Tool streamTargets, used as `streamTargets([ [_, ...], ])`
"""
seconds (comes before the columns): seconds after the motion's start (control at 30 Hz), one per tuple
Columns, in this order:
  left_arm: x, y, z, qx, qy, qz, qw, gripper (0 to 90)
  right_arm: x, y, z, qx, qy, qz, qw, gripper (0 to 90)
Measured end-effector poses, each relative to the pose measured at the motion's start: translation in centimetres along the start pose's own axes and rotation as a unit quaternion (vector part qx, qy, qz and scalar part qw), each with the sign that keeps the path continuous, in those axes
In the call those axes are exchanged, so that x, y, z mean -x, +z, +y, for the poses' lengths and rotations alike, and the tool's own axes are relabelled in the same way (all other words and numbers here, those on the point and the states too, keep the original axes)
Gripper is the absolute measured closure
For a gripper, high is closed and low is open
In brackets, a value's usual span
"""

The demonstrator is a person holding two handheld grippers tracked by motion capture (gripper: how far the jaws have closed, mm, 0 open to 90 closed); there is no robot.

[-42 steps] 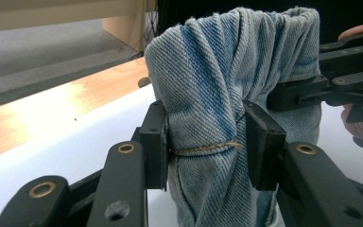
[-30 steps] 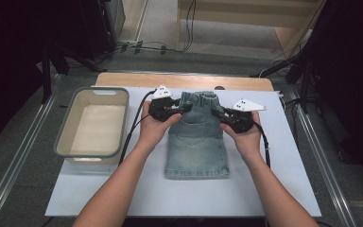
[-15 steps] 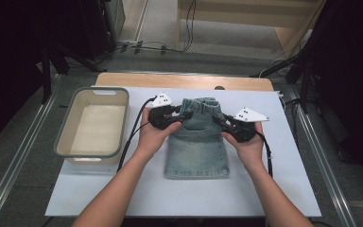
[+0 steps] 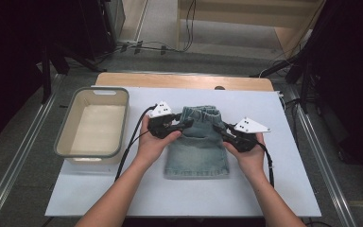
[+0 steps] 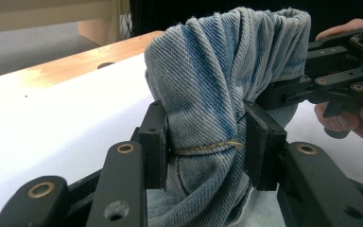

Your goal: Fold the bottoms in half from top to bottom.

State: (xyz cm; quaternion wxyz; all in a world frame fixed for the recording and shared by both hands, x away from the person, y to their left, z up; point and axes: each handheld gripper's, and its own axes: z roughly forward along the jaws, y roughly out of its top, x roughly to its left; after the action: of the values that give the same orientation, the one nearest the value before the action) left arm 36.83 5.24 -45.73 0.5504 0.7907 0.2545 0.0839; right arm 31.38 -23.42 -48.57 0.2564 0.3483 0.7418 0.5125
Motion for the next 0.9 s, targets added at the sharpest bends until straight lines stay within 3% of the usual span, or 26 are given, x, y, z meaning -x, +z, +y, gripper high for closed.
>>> streamTargets([
  [0.63, 1.6, -1.1, -2.2, -0.015, 0.001, -0.019, 0.9997, 52.1, -1.9, -1.1, -2.1, -0.016, -0.024, 0.003, 0.9996, 69.7],
  [0.9, 1.9, -1.5, -3.1, -0.025, -0.006, -0.039, 0.9989, 48.0, -2.4, -1.5, -2.6, -0.029, -0.031, 0.008, 0.9991, 65.9],
])
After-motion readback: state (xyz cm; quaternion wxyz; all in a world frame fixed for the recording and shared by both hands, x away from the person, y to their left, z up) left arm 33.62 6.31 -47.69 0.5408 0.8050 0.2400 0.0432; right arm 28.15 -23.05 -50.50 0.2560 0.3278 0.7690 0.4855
